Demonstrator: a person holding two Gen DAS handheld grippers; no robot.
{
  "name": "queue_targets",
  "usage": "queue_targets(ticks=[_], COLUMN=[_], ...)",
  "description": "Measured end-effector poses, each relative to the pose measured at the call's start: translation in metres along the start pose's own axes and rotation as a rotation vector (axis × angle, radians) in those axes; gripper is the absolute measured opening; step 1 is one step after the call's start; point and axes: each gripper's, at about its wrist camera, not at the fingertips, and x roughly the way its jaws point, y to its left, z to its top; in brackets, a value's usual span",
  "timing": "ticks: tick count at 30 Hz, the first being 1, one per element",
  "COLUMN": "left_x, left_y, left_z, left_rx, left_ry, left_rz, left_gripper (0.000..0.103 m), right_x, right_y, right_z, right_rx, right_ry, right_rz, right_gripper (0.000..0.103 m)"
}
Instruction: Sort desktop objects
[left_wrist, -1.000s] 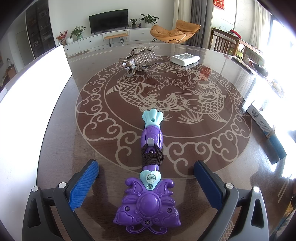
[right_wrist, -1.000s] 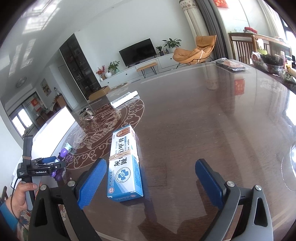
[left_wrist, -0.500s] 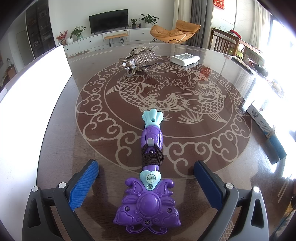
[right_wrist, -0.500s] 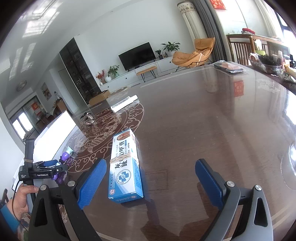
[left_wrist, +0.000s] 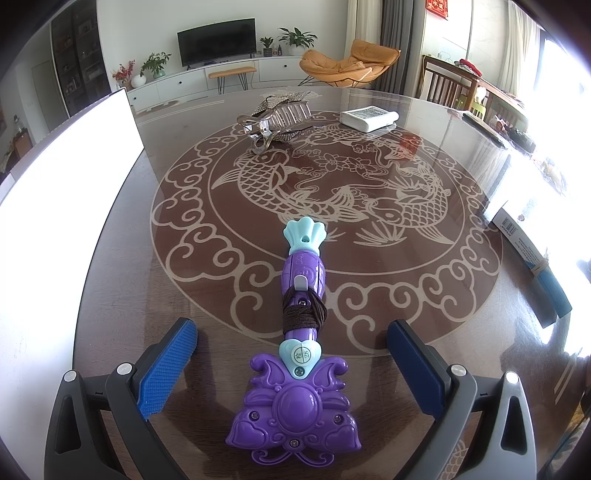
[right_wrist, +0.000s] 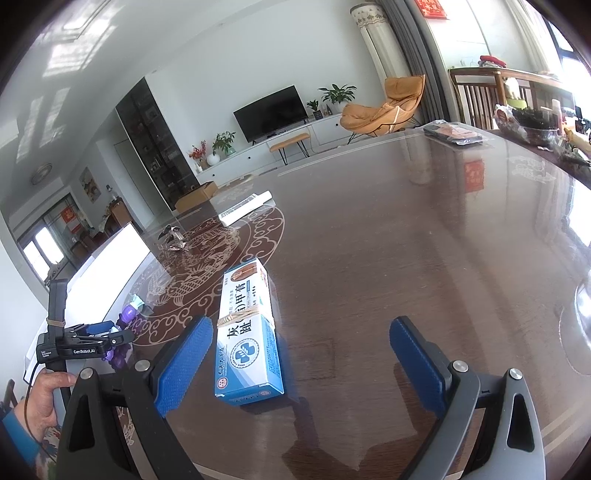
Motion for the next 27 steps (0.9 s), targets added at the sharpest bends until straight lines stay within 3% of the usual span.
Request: queue_targets(ticks=[25,27], left_x=[-0.0011,-0.0006], left_y=[-0.0017,0.0014], left_z=[-0.0018,-0.0005], left_rx=[-0.003,0.008], left_ry=[0.002,0.023], left_rz=[0.005,-0.019], left_gripper=[0.103,0.103], right_x=[0.0010,0.0015], right_y=[0.0001,0.0006], right_z=[-0.0014,-0.0013], right_rx=[0.003,0.005], right_ry=[0.009,0.011], right_rz=[-0.001,-0.001], right_gripper=[0.097,0.097])
